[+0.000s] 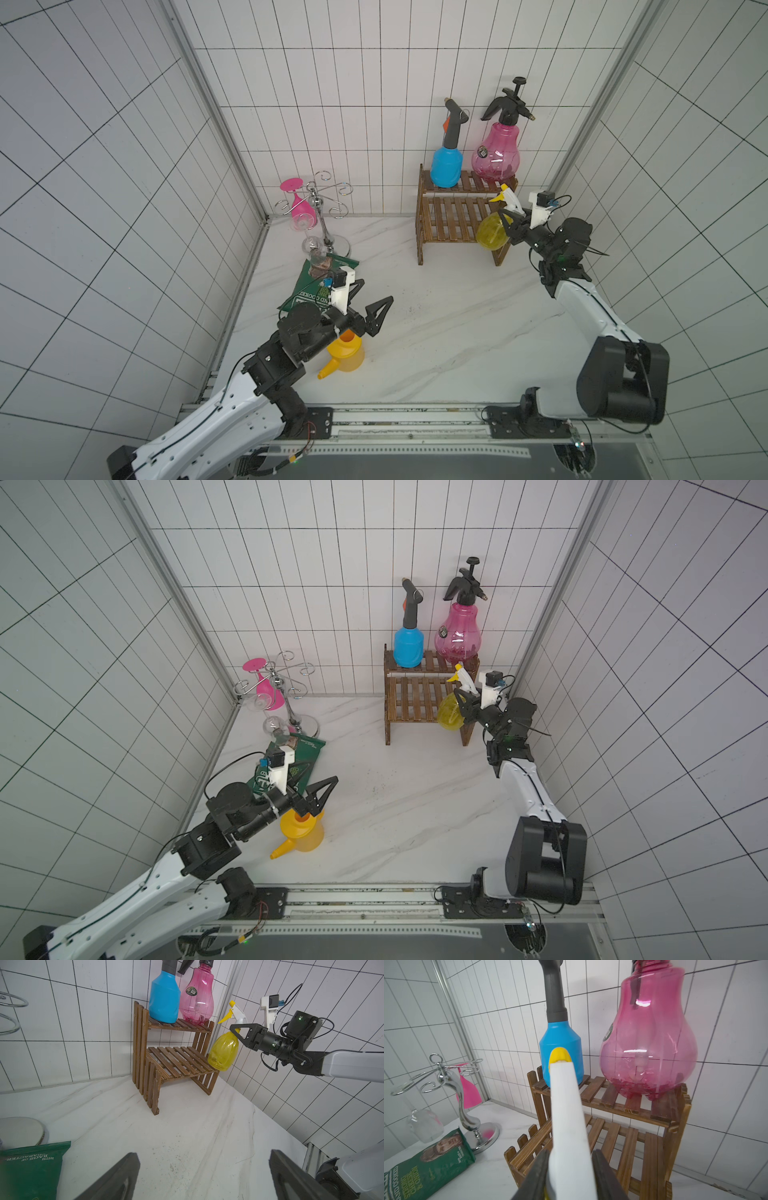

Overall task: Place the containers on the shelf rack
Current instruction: 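Place the container on the shelf.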

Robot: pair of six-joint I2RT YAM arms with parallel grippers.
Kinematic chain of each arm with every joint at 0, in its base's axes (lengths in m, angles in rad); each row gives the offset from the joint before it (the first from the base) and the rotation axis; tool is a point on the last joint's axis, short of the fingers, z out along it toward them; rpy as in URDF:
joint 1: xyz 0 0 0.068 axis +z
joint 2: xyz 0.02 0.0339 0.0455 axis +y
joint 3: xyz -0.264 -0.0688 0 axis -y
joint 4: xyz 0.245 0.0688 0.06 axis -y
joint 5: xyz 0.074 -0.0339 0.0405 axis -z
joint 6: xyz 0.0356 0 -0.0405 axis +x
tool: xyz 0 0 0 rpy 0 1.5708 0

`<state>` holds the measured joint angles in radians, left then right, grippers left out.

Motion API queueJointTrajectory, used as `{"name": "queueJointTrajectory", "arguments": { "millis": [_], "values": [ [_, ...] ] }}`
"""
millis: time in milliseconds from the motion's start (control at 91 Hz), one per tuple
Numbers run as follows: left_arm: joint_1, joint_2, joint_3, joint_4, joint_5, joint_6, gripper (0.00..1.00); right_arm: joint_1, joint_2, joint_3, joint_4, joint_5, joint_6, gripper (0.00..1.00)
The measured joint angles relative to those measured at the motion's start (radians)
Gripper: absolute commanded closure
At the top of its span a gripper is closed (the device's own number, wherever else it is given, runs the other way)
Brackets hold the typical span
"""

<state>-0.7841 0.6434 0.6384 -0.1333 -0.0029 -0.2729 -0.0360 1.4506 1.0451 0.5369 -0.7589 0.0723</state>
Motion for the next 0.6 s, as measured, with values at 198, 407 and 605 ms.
{"name": "queueJointTrajectory", "arguments": {
  "millis": [198,407,605],
  "values": [
    [0.011,-0.014,-0.002,-0.021,-0.008,0.030,0.01,-0.004,0.150,0.251,-0.266,-0.177,-0.233,1.00],
    [0.034,0.010,-0.001,-0.026,0.002,0.046,0.01,-0.015,0.246,0.419,-0.445,-0.231,-0.398,1.00],
    [0.050,0.042,-0.001,-0.029,0.019,0.054,0.01,-0.030,0.317,0.442,-0.451,-0.246,-0.404,1.00]
  ]
}}
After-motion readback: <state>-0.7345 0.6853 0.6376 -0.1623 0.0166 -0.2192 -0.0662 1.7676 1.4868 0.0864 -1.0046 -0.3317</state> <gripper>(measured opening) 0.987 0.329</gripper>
